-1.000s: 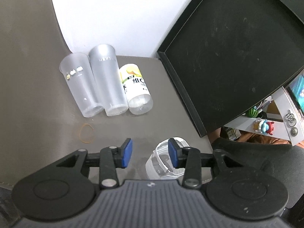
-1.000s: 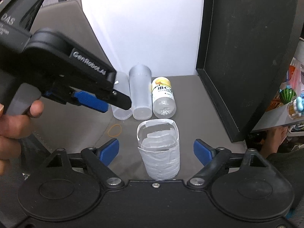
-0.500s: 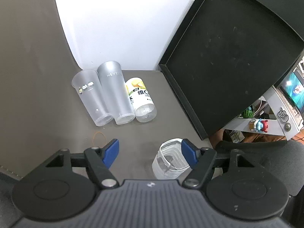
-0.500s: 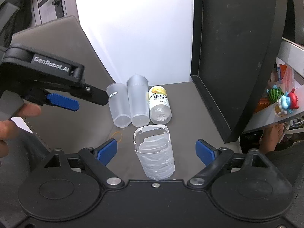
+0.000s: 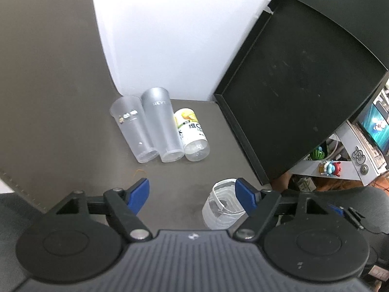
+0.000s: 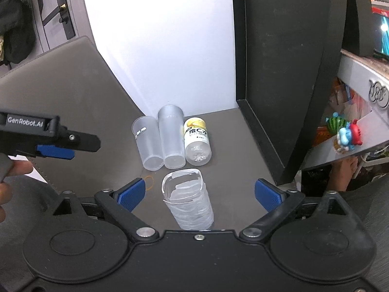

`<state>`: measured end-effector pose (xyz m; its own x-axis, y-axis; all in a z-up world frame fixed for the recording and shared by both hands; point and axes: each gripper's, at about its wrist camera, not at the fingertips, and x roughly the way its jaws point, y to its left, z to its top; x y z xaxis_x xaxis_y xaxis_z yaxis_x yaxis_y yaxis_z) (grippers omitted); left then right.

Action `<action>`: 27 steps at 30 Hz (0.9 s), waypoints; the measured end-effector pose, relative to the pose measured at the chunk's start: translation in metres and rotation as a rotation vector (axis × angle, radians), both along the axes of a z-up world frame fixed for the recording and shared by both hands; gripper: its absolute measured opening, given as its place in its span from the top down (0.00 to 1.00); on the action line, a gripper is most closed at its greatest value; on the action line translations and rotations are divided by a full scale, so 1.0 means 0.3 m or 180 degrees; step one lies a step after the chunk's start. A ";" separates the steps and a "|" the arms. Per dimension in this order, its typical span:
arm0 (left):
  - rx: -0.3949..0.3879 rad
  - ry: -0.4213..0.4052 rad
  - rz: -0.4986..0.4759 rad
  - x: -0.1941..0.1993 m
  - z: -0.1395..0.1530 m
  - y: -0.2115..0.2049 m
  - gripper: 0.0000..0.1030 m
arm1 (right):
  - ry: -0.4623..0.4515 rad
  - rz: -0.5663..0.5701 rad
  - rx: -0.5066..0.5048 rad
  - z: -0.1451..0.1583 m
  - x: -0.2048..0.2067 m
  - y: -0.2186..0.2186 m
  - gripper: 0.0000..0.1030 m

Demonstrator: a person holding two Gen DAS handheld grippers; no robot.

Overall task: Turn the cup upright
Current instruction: 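Withdraw the right gripper from the upright cup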

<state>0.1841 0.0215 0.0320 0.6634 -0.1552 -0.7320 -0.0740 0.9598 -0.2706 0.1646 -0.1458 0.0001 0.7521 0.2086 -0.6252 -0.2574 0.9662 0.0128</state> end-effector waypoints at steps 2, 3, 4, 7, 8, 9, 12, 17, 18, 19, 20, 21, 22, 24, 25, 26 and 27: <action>-0.0030 -0.0036 0.0044 -0.020 0.006 0.004 0.26 | -0.0004 -0.0002 -0.0024 0.012 -0.002 -0.005 0.01; -0.0043 -0.0047 0.0067 -0.029 0.009 0.006 0.25 | -0.0002 -0.0011 -0.0032 0.018 -0.003 -0.007 0.01; -0.0051 -0.0061 0.0086 -0.039 0.013 0.004 0.25 | 0.0005 -0.0019 -0.0039 0.022 -0.003 -0.010 0.01; -0.0018 -0.0120 0.0122 -0.068 0.021 -0.007 0.25 | 0.0032 -0.0001 -0.0015 0.039 -0.009 -0.020 0.00; 0.0005 -0.0141 0.0130 -0.076 0.024 -0.010 0.25 | 0.0029 -0.0003 -0.0013 0.043 -0.010 -0.021 0.00; 0.0020 -0.0162 0.0137 -0.084 0.025 -0.012 0.25 | 0.0023 -0.0008 -0.0015 0.048 -0.014 -0.024 0.00; 0.0054 -0.0194 0.0173 -0.107 0.023 -0.017 0.25 | 0.0037 -0.0025 -0.0014 0.055 -0.019 -0.033 0.00; 0.0080 -0.0219 0.0208 -0.138 0.015 -0.023 0.25 | 0.0067 -0.0041 -0.0016 0.055 -0.025 -0.050 0.00; 0.0078 -0.0220 0.0210 -0.144 0.014 -0.023 0.25 | 0.0080 -0.0044 -0.0014 0.055 -0.027 -0.053 0.00; 0.0091 -0.0220 0.0217 -0.147 0.012 -0.025 0.25 | 0.0078 -0.0047 -0.0006 0.055 -0.030 -0.056 0.00; 0.0113 -0.0225 0.0216 -0.151 0.010 -0.027 0.25 | 0.0071 -0.0050 -0.0004 0.058 -0.035 -0.057 0.00; 0.0135 -0.0231 0.0212 -0.157 0.010 -0.030 0.25 | 0.0066 -0.0056 -0.0007 0.059 -0.040 -0.060 0.00; 0.0149 -0.0237 0.0212 -0.163 0.010 -0.033 0.25 | 0.0060 -0.0067 -0.0004 0.062 -0.044 -0.062 0.00; 0.0148 -0.0252 0.0205 -0.176 0.010 -0.036 0.25 | 0.0050 -0.0086 0.0014 0.066 -0.052 -0.067 0.00; 0.0153 -0.0262 0.0198 -0.182 0.010 -0.040 0.25 | 0.0034 -0.0089 0.0026 0.070 -0.058 -0.070 0.00; 0.0172 -0.0275 0.0190 -0.189 0.010 -0.044 0.25 | 0.0025 -0.0093 0.0036 0.073 -0.064 -0.076 0.00; 0.0192 -0.0288 0.0189 -0.197 0.009 -0.047 0.25 | 0.0024 -0.0099 0.0043 0.075 -0.067 -0.078 0.00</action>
<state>0.1250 0.0072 0.0346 0.7339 -0.0713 -0.6755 -0.1091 0.9692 -0.2208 0.1444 -0.1694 0.0226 0.7537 0.1938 -0.6281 -0.2271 0.9735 0.0278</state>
